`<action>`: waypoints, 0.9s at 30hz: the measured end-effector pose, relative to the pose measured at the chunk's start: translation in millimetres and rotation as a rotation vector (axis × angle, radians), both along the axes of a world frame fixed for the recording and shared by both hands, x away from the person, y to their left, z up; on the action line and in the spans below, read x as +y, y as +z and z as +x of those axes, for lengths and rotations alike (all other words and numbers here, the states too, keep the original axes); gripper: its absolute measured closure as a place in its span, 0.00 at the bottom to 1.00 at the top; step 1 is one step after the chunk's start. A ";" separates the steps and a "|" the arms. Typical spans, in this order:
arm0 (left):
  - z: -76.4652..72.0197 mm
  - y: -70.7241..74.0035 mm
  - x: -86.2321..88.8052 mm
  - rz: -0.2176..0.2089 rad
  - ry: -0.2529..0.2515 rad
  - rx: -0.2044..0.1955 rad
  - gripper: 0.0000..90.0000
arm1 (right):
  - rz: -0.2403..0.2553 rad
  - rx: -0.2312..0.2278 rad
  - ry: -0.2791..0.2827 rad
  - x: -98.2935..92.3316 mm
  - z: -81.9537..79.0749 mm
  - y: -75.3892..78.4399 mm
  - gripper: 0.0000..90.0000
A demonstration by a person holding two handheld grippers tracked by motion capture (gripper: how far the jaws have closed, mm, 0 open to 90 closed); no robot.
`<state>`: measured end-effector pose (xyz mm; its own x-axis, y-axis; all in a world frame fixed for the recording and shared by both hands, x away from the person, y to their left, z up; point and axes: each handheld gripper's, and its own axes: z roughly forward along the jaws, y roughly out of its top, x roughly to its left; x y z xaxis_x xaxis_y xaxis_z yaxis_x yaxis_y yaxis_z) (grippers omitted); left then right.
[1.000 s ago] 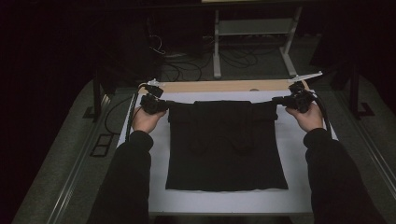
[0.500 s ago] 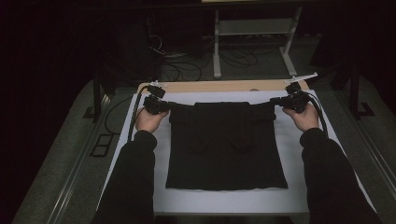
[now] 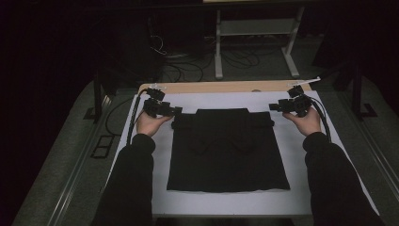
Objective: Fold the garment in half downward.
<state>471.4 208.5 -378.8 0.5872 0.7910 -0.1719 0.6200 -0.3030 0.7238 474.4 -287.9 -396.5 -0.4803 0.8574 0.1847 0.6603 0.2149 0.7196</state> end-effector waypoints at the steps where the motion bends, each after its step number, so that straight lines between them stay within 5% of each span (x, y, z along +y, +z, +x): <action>1: -1.2 1.0 0.5 0.014 -0.005 -0.004 0.21 | 0.017 0.003 0.000 -0.8 -0.6 0.7 0.39; 11: -13.0 10.6 6.6 -0.077 -0.041 -0.015 0.01 | 0.069 -0.015 0.028 -0.9 -13.5 11.5 0.13; 13: -15.6 12.2 4.7 -0.080 -0.048 -0.016 0.00 | 0.078 -0.019 0.034 -0.5 -17.5 14.2 0.00; 27: -38.0 30.3 5.0 -0.109 -0.070 -0.094 0.00 | 0.072 -0.036 0.093 14.1 -35.1 25.7 0.00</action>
<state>433.4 213.5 -348.5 0.6579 0.7270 -0.1963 0.5282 -0.2597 0.8084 439.3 -273.8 -370.8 -0.5650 0.7937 0.2254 0.6130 0.2210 0.7585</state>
